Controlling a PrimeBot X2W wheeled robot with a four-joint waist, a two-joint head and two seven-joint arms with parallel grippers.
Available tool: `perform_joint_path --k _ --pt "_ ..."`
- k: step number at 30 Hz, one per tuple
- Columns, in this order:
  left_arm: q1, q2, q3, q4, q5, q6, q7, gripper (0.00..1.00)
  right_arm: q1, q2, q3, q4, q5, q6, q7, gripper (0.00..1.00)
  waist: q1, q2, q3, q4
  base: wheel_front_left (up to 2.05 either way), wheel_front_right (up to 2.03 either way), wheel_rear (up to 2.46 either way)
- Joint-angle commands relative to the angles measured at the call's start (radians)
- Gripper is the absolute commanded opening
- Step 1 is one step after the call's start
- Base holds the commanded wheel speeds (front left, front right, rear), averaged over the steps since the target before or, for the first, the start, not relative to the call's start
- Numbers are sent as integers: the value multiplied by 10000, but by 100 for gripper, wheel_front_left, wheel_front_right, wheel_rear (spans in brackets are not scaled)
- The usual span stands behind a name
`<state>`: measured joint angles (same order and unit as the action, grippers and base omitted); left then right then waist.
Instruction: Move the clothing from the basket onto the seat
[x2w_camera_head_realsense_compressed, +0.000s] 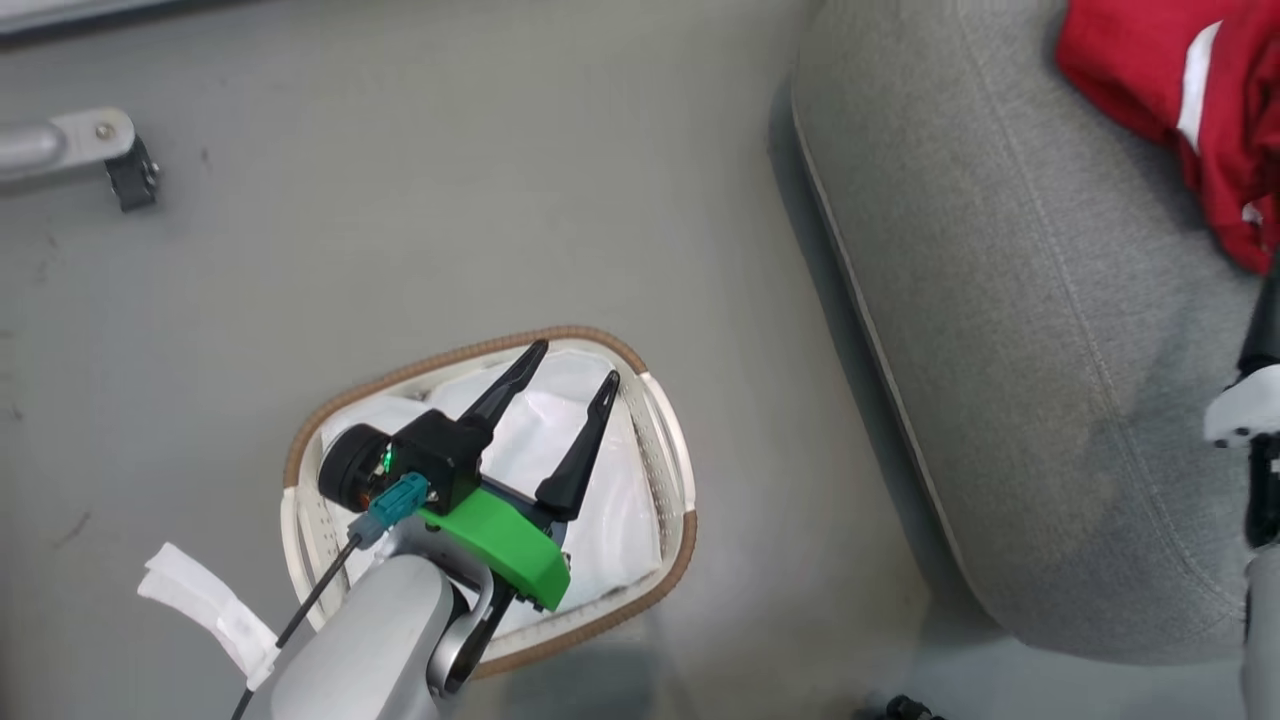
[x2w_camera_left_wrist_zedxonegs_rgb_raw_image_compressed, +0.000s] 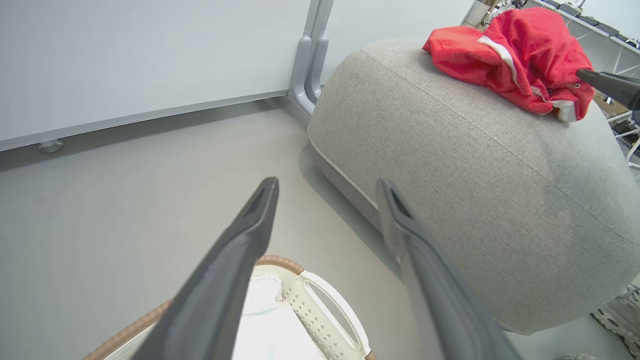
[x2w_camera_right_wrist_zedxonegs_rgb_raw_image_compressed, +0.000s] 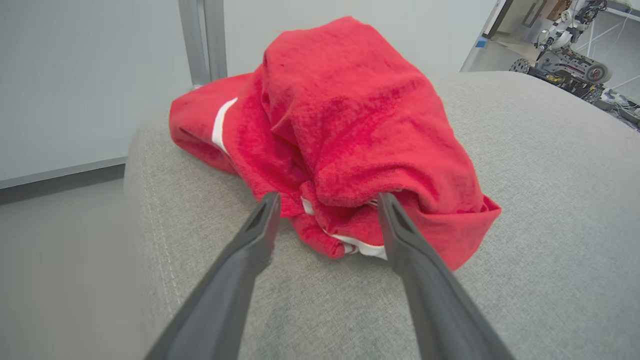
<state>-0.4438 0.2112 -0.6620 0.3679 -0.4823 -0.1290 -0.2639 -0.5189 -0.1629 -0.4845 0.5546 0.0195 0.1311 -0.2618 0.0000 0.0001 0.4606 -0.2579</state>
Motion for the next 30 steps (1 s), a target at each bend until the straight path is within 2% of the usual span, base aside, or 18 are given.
perform_joint_path --k 1,9,11,17,30 --pt "245 -36 142 4 90 -33 -7 100 273 99 230 -232 162 -7 -48 100 0 -1 -681 111 0 0 0" --pt "999 -376 1112 -17 311 -33 -7 100 947 513 2128 -1452 858 -7 -47 100 0 -1 -1543 714 0 0 0" --pt "1297 -506 1726 -4 464 -33 -7 100 1054 695 2956 -1793 1081 -7 -47 100 0 -1 -1849 998 0 0 0" --pt "1809 -764 3016 116 967 -33 -7 100 1320 957 4064 -1912 1319 -7 -47 100 0 -1 -2362 1476 0 0 0" --pt "2831 -1351 5808 434 2335 -33 -7 100 2162 1100 4737 -1470 1241 -7 -47 100 0 -1 -3199 1962 0 0 0"
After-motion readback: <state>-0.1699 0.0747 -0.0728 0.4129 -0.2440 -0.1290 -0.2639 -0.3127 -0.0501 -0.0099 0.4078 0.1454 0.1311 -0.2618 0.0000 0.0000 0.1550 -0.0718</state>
